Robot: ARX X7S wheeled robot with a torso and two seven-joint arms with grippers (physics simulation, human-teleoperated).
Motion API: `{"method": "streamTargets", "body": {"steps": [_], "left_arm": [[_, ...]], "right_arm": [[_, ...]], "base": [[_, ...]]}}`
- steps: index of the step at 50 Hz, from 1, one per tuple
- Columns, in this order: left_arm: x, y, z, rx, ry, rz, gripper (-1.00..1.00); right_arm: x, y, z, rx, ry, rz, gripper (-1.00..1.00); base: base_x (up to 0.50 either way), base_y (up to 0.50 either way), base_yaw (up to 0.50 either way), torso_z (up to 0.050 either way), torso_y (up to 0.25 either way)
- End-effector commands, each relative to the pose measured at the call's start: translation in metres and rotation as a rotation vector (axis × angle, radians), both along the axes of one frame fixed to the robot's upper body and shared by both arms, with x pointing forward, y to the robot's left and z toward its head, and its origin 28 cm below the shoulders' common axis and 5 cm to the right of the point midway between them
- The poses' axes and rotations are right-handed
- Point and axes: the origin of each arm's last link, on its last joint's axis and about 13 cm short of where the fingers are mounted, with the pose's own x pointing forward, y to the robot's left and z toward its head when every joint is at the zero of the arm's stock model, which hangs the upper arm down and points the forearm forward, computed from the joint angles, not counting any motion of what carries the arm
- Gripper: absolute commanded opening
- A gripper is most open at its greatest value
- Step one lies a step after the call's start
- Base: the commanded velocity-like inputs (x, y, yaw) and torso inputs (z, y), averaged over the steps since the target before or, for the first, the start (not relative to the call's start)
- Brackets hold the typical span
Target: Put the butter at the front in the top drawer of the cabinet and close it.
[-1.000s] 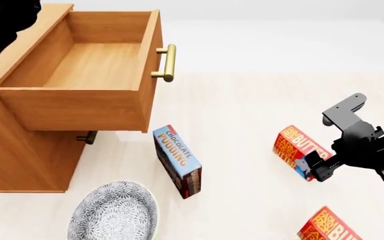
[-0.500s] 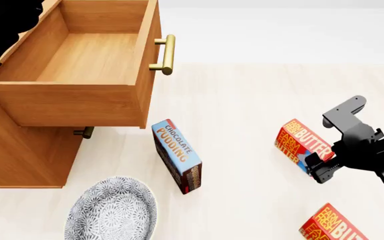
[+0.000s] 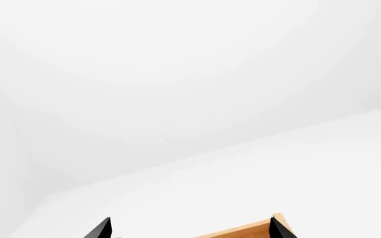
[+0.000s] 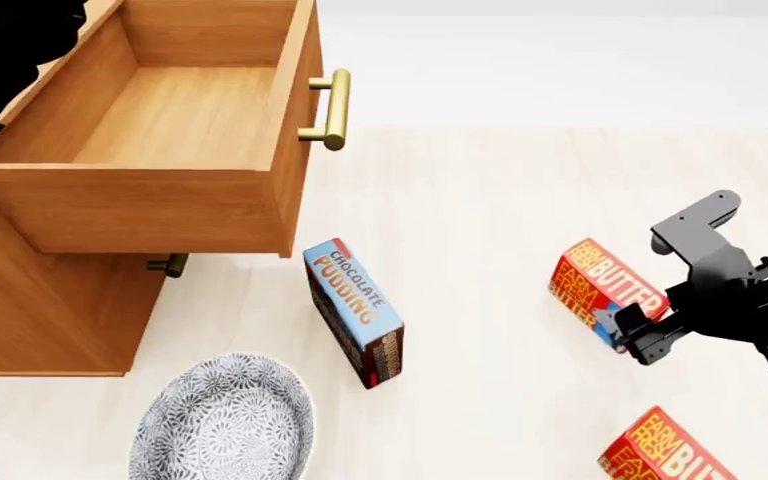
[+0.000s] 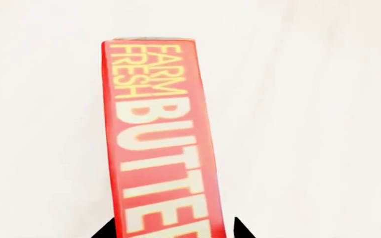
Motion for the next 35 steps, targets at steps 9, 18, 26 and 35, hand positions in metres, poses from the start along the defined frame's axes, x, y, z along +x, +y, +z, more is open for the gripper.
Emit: {"method": "streamTargets", "body": {"steps": [9,18,26,35], "left_arm": [[0.0004,0.0007,-0.0007,-0.014,0.013,0.001,1.0],[0.0002,0.0012,-0.0013,-0.021,0.021,0.005,1.0],[-0.0008,0.0015,-0.0002,-0.024,0.021,0.005,1.0],[-0.0028,0.0017,0.0013,-0.027,0.02,0.003,1.0]], "right_arm": [[-0.002,0.003,-0.0069,0.026,0.034,0.022,-1.0],[-0.0025,0.0031,-0.0074,0.026,0.034,0.024,-1.0],[-0.0022,0.0036,-0.0066,0.025,0.033,0.024,-1.0],[-0.0026,0.0038,-0.0039,0.021,0.027,0.025,-1.0]], "base": [[0.0,0.0,0.0,0.0,0.043],[0.0,0.0,0.0,0.0,0.25],[0.0,0.0,0.0,0.0,0.25],[0.0,0.0,0.0,0.0,0.25]]}}
